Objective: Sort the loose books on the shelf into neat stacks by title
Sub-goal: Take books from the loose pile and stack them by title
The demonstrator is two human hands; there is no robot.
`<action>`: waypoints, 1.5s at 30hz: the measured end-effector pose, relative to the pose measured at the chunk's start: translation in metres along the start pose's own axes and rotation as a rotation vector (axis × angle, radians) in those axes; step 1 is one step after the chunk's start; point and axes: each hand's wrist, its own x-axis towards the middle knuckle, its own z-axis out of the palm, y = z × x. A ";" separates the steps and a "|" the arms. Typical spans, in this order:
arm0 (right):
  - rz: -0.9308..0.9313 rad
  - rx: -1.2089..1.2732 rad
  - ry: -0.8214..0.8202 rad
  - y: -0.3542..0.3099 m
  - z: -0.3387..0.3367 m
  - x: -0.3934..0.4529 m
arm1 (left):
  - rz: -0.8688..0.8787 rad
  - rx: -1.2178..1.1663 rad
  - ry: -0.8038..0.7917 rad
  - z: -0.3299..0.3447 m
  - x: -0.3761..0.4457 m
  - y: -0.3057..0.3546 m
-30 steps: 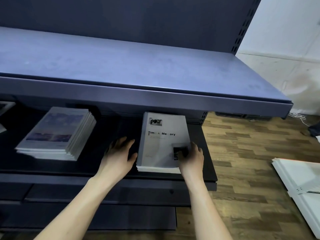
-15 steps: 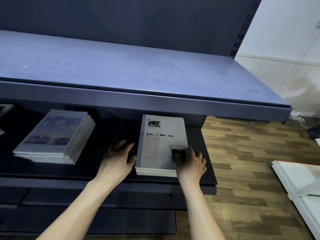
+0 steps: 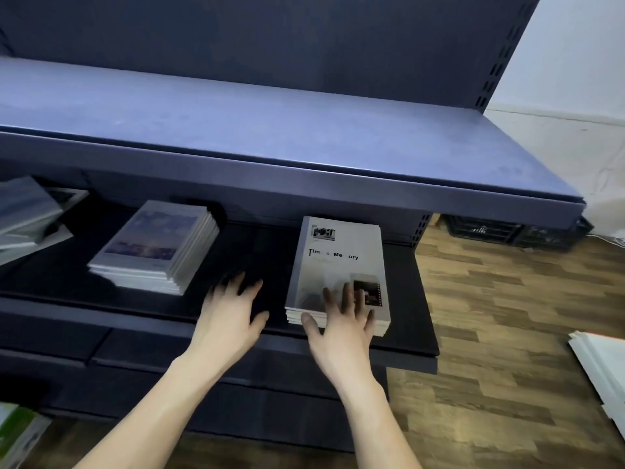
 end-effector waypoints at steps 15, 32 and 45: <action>-0.283 0.067 -0.162 -0.111 0.046 -0.058 | -0.197 0.126 0.082 -0.018 -0.086 -0.095; -0.366 0.247 -0.320 -0.310 0.160 -0.126 | -0.418 -0.118 0.192 -0.069 -0.181 -0.319; -0.468 0.236 -0.436 -0.437 0.229 -0.132 | -0.589 -0.256 0.212 -0.088 -0.219 -0.449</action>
